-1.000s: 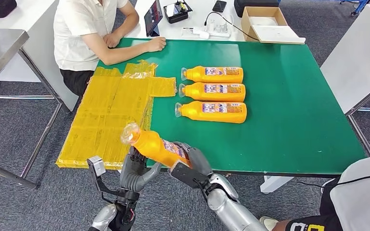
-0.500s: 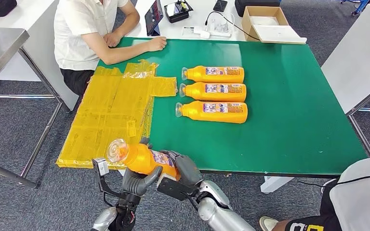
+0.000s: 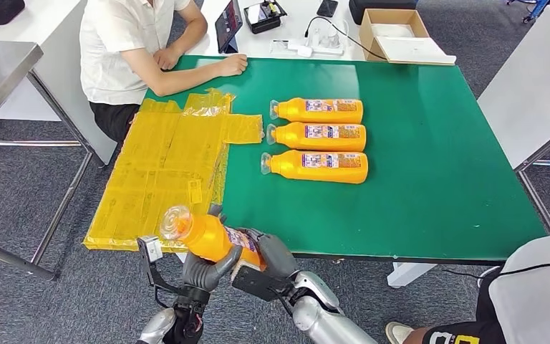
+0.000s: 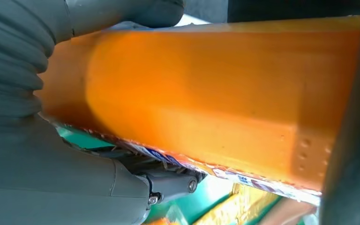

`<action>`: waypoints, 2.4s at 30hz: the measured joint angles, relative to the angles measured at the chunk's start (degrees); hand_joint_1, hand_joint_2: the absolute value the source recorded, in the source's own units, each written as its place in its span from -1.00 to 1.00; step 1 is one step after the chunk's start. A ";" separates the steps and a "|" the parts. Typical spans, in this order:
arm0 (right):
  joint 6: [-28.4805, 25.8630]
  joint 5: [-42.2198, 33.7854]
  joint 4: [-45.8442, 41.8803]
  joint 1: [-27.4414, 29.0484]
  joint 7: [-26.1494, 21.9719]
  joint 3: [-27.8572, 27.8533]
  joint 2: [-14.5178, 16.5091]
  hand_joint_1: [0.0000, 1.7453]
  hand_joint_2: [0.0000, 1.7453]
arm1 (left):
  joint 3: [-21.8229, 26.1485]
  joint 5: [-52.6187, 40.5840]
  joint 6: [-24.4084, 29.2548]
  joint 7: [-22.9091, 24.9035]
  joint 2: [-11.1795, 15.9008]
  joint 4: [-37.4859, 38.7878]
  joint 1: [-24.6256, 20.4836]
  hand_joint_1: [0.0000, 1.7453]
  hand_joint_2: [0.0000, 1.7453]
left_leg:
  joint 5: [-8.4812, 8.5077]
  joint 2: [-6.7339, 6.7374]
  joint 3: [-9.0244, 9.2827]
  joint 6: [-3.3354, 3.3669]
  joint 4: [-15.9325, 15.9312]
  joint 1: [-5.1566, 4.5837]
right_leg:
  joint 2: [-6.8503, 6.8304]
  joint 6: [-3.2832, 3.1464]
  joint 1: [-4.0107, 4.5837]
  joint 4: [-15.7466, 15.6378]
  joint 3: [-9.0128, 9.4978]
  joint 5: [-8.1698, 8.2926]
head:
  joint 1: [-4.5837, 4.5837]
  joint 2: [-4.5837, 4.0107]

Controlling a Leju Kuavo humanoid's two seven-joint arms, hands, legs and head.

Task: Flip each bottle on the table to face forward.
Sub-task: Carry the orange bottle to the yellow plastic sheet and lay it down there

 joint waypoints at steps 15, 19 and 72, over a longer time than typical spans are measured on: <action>0.78 -4.60 -0.37 1.68 -2.98 -0.05 0.32 -1.00 1.00 | 1.33 1.07 -0.43 -2.15 0.01 -5.44 1.63 1.00 1.00 | 0.00 -0.02 -0.11 0.00 0.00 0.00 | -0.01 0.00 0.00 0.00 -0.11 0.00 | 0.01 0.00; -1.23 -4.64 -1.53 2.64 -3.57 -0.16 0.18 -1.00 1.00 | 1.81 -2.55 3.21 -3.44 0.11 -6.48 1.52 1.00 1.00 | 0.01 -0.02 -0.11 0.00 0.00 0.00 | -0.01 0.00 0.00 0.00 -0.11 0.00 | 0.00 0.00; -2.58 -6.51 -12.31 7.34 -9.21 2.38 0.99 -1.00 -1.00 | 33.54 -91.06 18.41 -0.35 4.02 45.31 -35.51 -1.00 1.00 | 0.28 -0.37 0.21 -0.01 0.00 -0.02 | -0.34 -0.02 -0.04 0.14 0.28 0.01 | 0.00 0.00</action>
